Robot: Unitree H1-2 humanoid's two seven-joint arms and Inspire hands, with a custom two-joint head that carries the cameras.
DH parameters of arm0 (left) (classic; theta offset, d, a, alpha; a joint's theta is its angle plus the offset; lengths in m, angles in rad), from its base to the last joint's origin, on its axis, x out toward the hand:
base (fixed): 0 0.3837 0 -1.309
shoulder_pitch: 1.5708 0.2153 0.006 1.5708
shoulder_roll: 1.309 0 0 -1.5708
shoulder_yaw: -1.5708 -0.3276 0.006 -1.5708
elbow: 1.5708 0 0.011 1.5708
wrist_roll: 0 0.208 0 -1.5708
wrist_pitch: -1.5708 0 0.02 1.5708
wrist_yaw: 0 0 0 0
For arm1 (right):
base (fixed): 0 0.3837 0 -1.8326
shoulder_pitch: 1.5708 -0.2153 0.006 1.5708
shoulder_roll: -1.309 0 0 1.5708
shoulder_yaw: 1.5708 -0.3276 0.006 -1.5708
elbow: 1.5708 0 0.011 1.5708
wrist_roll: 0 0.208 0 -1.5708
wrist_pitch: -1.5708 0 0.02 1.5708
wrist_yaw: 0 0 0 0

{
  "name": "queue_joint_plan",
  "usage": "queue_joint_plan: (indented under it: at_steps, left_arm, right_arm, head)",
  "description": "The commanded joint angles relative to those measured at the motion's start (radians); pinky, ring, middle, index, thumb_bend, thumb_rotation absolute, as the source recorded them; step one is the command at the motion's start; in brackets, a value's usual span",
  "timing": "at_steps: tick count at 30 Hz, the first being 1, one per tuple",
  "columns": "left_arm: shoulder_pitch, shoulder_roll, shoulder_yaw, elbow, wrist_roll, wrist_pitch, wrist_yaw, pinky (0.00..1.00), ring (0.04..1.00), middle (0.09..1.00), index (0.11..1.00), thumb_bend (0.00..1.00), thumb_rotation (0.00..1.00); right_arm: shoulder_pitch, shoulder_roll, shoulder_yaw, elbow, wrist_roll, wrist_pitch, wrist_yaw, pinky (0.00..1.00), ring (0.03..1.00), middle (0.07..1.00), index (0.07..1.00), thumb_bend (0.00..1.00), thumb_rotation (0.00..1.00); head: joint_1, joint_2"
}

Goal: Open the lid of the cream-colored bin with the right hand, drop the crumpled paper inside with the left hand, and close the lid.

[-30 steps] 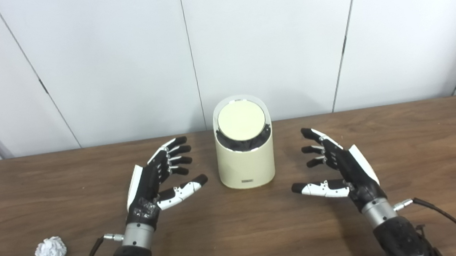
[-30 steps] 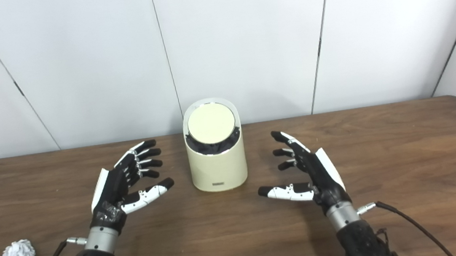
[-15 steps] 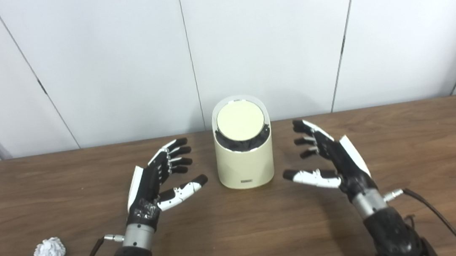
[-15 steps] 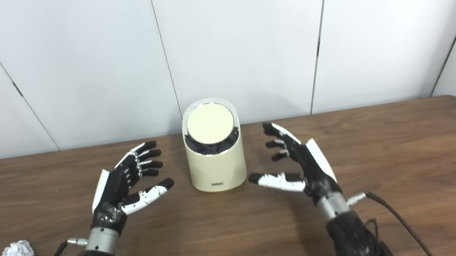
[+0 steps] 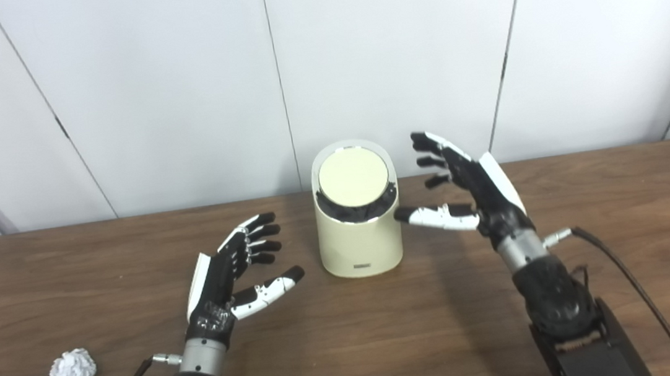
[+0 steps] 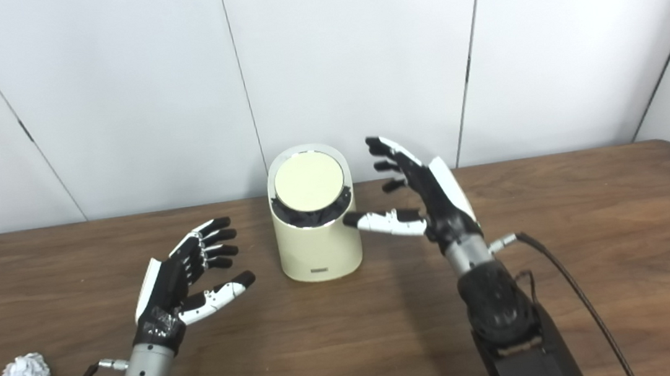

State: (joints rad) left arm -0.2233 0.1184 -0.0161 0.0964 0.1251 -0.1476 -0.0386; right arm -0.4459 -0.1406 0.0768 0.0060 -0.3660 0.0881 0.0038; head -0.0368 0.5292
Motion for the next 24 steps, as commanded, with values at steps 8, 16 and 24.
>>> queue_joint_plan:
  at_steps: [8, 16, 24]
  left_arm:
    - [0.001, 0.03, 0.012, 0.015, 0.023, -0.062, 0.029, 0.65, 0.693, 0.766, 0.809, 0.71, 0.12]
    - [0.005, 0.024, 0.007, 0.022, 0.034, -0.069, 0.04, 0.65, 0.683, 0.759, 0.803, 0.71, 0.12]
    - [0.005, 0.018, 0.006, 0.02, 0.032, -0.063, 0.043, 0.66, 0.685, 0.76, 0.805, 0.72, 0.13]
  right_arm:
    - [-0.111, -0.002, 0.022, -0.034, -0.029, 0.11, 0.023, 0.65, 0.822, 0.884, 0.901, 0.81, 0.46]
    - [-0.17, -0.003, 0.05, -0.006, -0.071, 0.175, 0.025, 0.64, 0.829, 0.903, 0.918, 0.81, 0.46]
    - [-0.211, -0.002, 0.074, 0.031, -0.099, 0.225, 0.026, 0.7, 0.87, 0.915, 0.93, 0.85, 0.46]
  head:
    - [0.005, -0.003]
    - [0.017, -0.003]
    - [0.023, -0.001]
